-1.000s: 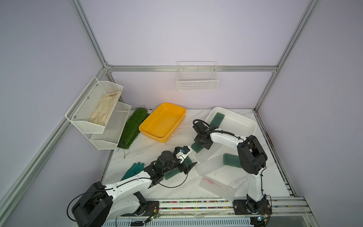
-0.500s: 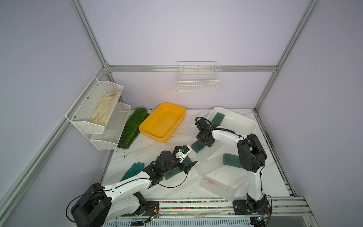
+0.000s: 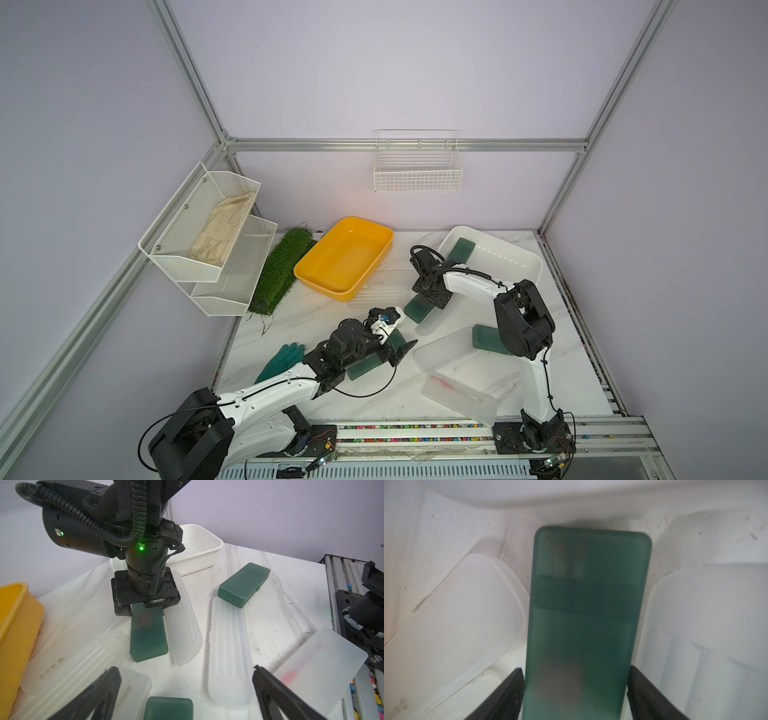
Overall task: Place the pencil cases by color into the storage box
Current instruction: Pick up the pencil case from the center of the board.
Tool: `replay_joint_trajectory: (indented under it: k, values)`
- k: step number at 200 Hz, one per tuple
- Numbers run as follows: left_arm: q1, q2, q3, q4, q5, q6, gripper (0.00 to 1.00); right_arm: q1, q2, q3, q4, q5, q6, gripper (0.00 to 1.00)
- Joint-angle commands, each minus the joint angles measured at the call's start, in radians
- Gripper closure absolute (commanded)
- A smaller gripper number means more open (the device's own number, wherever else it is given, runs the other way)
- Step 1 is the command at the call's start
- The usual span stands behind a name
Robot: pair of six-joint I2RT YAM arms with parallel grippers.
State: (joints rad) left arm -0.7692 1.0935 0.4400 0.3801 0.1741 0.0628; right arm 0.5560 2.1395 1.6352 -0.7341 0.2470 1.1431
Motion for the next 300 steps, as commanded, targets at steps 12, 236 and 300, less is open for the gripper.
replay_joint_trajectory:
  k: [12,236,300]
  values:
    - [-0.004,-0.025,-0.029,0.036,-0.010,-0.017,0.00,-0.004,0.056,0.032,-0.050,0.003,0.001,0.22]
    - [-0.005,-0.048,-0.027,0.025,-0.086,-0.098,0.00,0.035,0.007,0.141,-0.025,-0.011,-0.156,0.41]
    - [-0.004,-0.061,-0.027,0.018,-0.098,-0.105,0.00,0.034,0.060,0.175,-0.064,0.006,-0.173,0.23]
